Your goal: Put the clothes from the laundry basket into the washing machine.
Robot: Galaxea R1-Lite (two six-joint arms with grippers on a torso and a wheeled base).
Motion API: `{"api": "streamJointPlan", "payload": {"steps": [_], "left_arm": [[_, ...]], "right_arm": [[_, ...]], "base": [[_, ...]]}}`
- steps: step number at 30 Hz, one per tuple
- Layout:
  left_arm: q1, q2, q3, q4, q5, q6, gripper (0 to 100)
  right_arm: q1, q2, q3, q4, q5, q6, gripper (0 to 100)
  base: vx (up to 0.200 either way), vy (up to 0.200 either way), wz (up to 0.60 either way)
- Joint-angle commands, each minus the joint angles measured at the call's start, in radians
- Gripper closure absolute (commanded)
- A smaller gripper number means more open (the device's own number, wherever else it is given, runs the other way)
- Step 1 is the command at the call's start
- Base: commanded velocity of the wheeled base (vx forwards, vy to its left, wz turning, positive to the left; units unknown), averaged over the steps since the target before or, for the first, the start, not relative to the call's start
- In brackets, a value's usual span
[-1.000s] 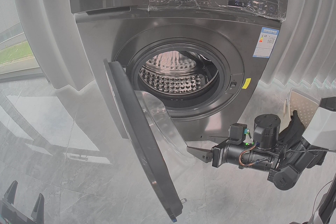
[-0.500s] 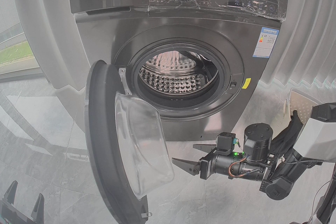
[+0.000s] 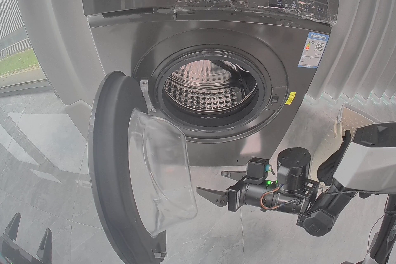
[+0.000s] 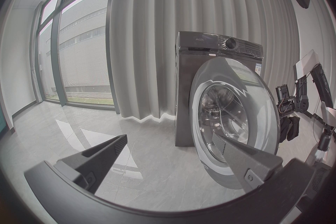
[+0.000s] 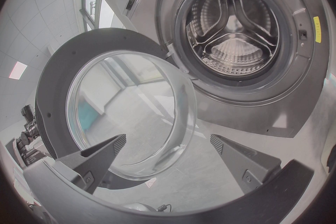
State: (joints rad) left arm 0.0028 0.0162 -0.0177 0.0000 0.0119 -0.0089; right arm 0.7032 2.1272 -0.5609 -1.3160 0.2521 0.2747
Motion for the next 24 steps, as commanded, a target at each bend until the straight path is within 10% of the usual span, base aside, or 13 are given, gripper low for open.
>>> {"api": "streamJointPlan", "payload": {"steps": [1,24], "left_arm": [[0.000,-0.012,0.018,0.000,0.000,0.000,0],[0.000,-0.012,0.018,0.000,0.000,0.001,0]], "right_arm": [[0.027,0.057,-0.025,-0.002,0.003,-0.003,0],[0.099,0.142,-0.146,-0.055,0.007,0.008,0]], "base": [[0.000,0.000,0.00],[0.000,0.000,0.00]]}}
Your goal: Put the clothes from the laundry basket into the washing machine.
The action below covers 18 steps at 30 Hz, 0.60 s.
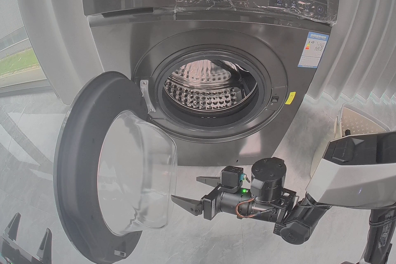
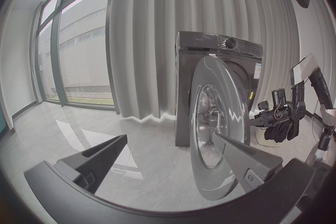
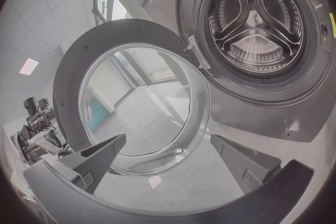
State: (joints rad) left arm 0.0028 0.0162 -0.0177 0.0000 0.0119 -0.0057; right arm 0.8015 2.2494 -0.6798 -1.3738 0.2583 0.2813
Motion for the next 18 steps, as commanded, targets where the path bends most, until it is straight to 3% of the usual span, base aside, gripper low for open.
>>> {"api": "streamJointPlan", "payload": {"steps": [1,18], "left_arm": [[0.000,-0.012,0.018,0.000,0.000,-0.002,0],[0.000,-0.012,0.018,0.000,0.000,0.000,0]], "right_arm": [[0.001,0.032,-0.035,0.002,-0.001,0.001,0],[0.035,0.130,-0.196,0.053,-0.004,0.022,0]], "base": [[0.000,0.000,0.00],[0.000,0.000,0.00]]}}
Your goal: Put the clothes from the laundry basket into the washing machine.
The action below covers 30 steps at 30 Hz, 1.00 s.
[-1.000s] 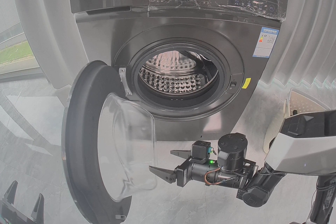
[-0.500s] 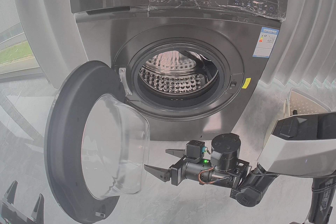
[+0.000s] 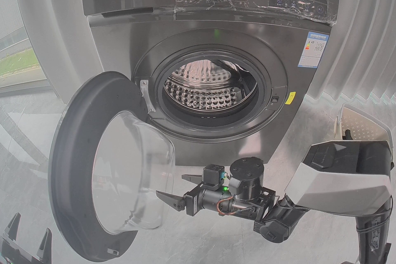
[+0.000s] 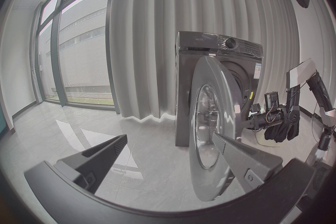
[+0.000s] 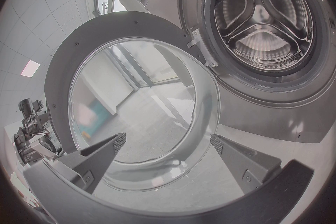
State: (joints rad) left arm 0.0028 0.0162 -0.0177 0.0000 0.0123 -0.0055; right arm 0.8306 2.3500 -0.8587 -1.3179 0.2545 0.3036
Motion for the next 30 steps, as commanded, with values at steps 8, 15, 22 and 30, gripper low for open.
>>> {"api": "streamJointPlan", "payload": {"steps": [8,15,22,30], "left_arm": [[0.000,-0.012,0.018,0.000,0.000,-0.001,0],[0.000,-0.012,0.018,0.000,0.000,-0.002,0],[0.000,-0.012,0.018,0.000,0.000,-0.002,0],[0.000,-0.012,0.018,0.000,0.000,-0.004,0]], "right_arm": [[0.005,0.049,-0.056,-0.003,-0.003,0.002,0],[0.005,0.063,-0.072,-0.006,-0.003,0.003,0],[0.004,0.055,-0.065,-0.024,-0.003,0.006,0],[0.008,0.080,-0.091,-0.012,-0.004,0.005,0]], "base": [[0.000,0.000,0.00],[0.000,0.000,0.00],[0.000,0.000,0.00],[0.000,0.000,0.00]]}}
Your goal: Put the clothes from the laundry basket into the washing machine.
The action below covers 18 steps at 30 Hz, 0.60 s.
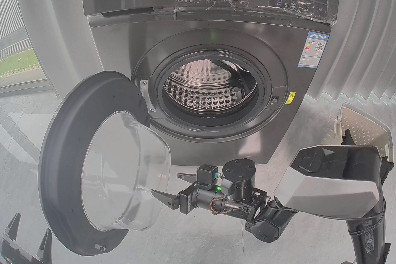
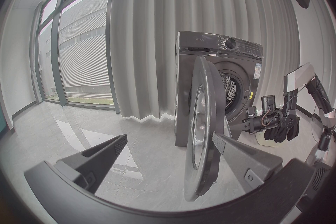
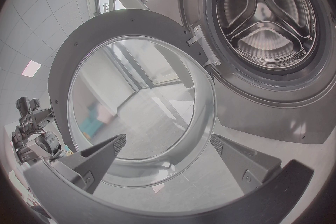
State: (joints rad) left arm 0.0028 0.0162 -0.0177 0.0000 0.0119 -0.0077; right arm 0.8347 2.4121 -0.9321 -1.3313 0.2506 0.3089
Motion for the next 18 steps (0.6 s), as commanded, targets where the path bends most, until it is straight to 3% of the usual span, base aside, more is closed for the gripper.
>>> {"api": "streamJointPlan", "payload": {"steps": [1,10,14,18], "left_arm": [[0.000,-0.012,0.018,0.000,0.000,-0.002,0],[0.000,-0.012,0.018,0.000,0.000,-0.002,0],[0.000,-0.012,0.018,0.000,0.000,0.000,0],[0.000,-0.012,0.018,0.000,0.000,0.000,0]], "right_arm": [[0.007,0.035,-0.024,-0.002,-0.001,-0.001,0],[0.003,0.025,-0.024,-0.020,-0.002,0.009,0],[-0.003,-0.027,0.024,-0.036,-0.002,0.010,0],[-0.025,-0.203,0.150,-0.037,-0.025,-0.002,0]], "base": [[0.000,0.000,0.00],[0.000,0.000,0.00],[0.000,0.000,0.00],[0.000,0.000,0.00]]}}
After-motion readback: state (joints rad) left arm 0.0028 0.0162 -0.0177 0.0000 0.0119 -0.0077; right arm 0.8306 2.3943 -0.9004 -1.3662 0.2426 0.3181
